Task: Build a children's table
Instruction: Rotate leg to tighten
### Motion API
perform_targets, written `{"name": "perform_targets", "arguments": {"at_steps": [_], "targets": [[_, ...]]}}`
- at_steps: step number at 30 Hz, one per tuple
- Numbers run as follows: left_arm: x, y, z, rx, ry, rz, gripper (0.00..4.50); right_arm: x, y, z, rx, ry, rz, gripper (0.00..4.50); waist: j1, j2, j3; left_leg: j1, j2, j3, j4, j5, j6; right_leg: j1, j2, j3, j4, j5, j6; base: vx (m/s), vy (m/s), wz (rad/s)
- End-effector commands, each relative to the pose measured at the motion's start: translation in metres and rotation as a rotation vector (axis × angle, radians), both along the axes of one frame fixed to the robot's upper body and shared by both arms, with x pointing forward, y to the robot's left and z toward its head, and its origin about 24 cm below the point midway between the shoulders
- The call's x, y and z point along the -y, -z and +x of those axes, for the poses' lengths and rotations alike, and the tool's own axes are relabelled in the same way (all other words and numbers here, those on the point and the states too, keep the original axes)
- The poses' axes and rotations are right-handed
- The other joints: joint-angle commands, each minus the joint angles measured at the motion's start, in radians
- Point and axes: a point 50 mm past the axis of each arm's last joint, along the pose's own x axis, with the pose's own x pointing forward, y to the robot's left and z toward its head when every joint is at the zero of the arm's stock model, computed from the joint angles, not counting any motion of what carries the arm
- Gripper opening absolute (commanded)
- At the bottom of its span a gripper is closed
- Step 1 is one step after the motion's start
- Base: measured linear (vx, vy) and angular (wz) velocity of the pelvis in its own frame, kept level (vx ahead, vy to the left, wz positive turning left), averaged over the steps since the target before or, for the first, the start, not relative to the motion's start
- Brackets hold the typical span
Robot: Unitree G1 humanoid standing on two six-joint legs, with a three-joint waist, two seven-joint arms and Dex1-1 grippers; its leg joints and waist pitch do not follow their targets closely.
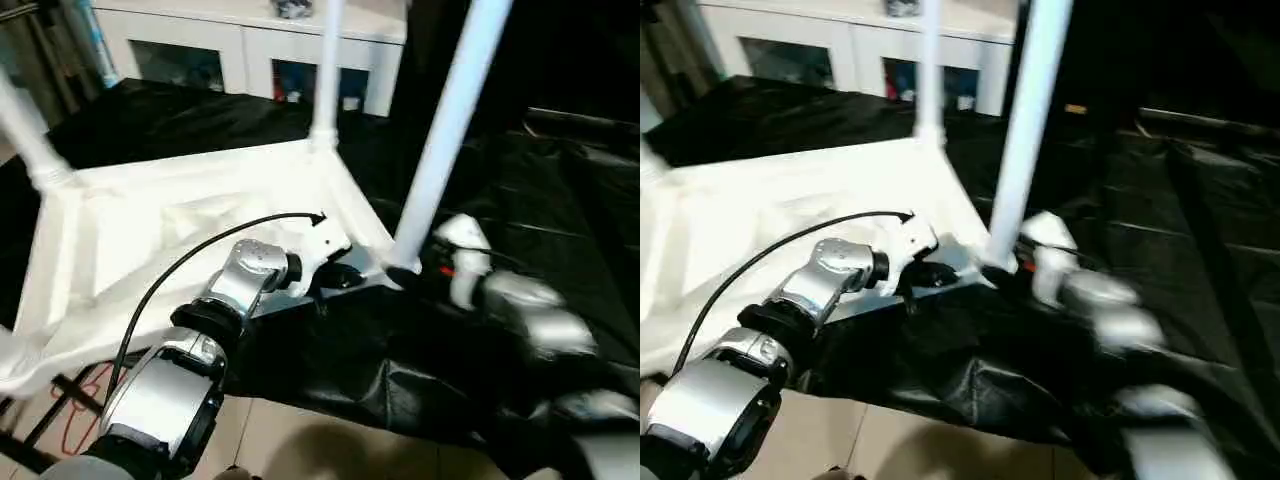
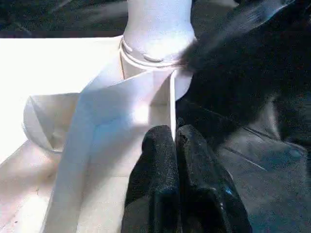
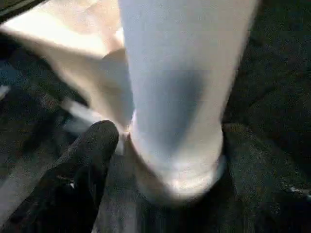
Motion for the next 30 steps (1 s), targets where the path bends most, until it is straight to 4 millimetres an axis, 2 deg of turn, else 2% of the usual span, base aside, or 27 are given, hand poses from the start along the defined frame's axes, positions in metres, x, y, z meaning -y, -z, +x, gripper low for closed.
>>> {"name": "perform_targets", "arguments": {"at_steps": [1,4,5,6,8,12,14,22,29,30], "targets": [[0.004,-0.011,0.001,0.045,0.053,-0.023,0.00,0.003,0.002,-0.008,-0.050,-0.076,0.008,3.72,0.000,-0.003,-0.061,0.012,0.036,-0.014,-0.063,-0.216,0.085,0.057,-0.062,0.053,-0.082,-0.182,-0.224,0.000,0.000,0.00],[0.002,-0.010,-0.001,0.033,0.087,-0.025,0.00,0.009,-0.002,-0.012,-0.056,-0.102,0.015,3.72,0.003,-0.004,-0.064,0.009,0.036,-0.015,-0.060,-0.199,0.086,0.057,-0.065,0.052,-0.080,-0.184,-0.225,0.000,0.000,0.00],[0.001,-0.010,-0.003,0.024,0.113,-0.025,0.00,0.011,-0.004,-0.016,-0.063,-0.136,0.021,3.72,0.003,0.000,-0.064,0.010,0.036,-0.015,-0.060,-0.198,0.085,0.056,-0.063,0.051,-0.079,-0.180,-0.227,0.000,0.000,0.00],[0.000,-0.009,-0.004,0.020,0.123,-0.023,0.00,0.012,-0.005,-0.018,-0.066,-0.153,0.024,3.72,0.004,-0.004,-0.065,0.009,0.037,-0.015,-0.059,-0.189,0.092,0.057,-0.063,0.051,-0.077,-0.162,-0.230,0.000,0.000,0.00],[-0.001,-0.009,-0.005,0.015,0.140,-0.020,0.00,0.012,-0.006,-0.020,-0.064,-0.167,0.023,3.72,0.005,-0.004,-0.064,0.006,0.036,-0.015,-0.058,-0.177,0.100,0.056,-0.062,0.051,-0.076,-0.150,-0.234,0.000,0.000,0.00],[-0.004,-0.008,-0.008,0.002,0.185,-0.021,0.00,0.013,-0.008,-0.017,-0.027,-0.134,0.007,3.72,0.004,-0.002,-0.064,0.010,0.038,-0.016,-0.061,-0.187,0.086,0.052,-0.065,0.050,-0.078,-0.182,-0.233,0.000,0.000,0.00],[-0.005,-0.008,-0.009,0.000,0.197,-0.022,0.00,0.011,-0.009,-0.016,-0.025,-0.141,0.010,3.72,0.007,-0.001,-0.064,0.012,0.038,-0.015,-0.060,-0.195,0.080,0.052,-0.064,0.051,-0.078,-0.185,-0.235,0.000,0.000,0.00],[-0.006,-0.008,-0.013,-0.010,0.236,-0.021,0.00,-0.002,-0.012,-0.013,-0.009,-0.169,0.031,3.72,0.007,0.001,-0.065,0.010,0.039,-0.016,-0.061,-0.181,0.079,0.054,-0.064,0.051,-0.073,-0.148,-0.239,0.000,0.000,0.00],[-0.007,-0.007,-0.015,-0.019,0.253,-0.017,0.00,-0.013,-0.012,-0.009,-0.004,-0.192,0.050,3.72,0.005,0.001,-0.065,0.011,0.040,-0.017,-0.063,-0.194,0.069,0.053,-0.065,0.052,-0.073,-0.173,-0.236,0.000,0.000,0.00],[-0.007,-0.007,-0.015,-0.019,0.253,-0.017,0.00,-0.014,-0.012,-0.008,-0.005,-0.197,0.049,3.55,0.006,0.002,-0.064,0.013,0.040,-0.016,-0.063,-0.195,0.068,0.051,-0.065,0.052,-0.074,-0.174,-0.236,0.000,0.000,0.00]]}}
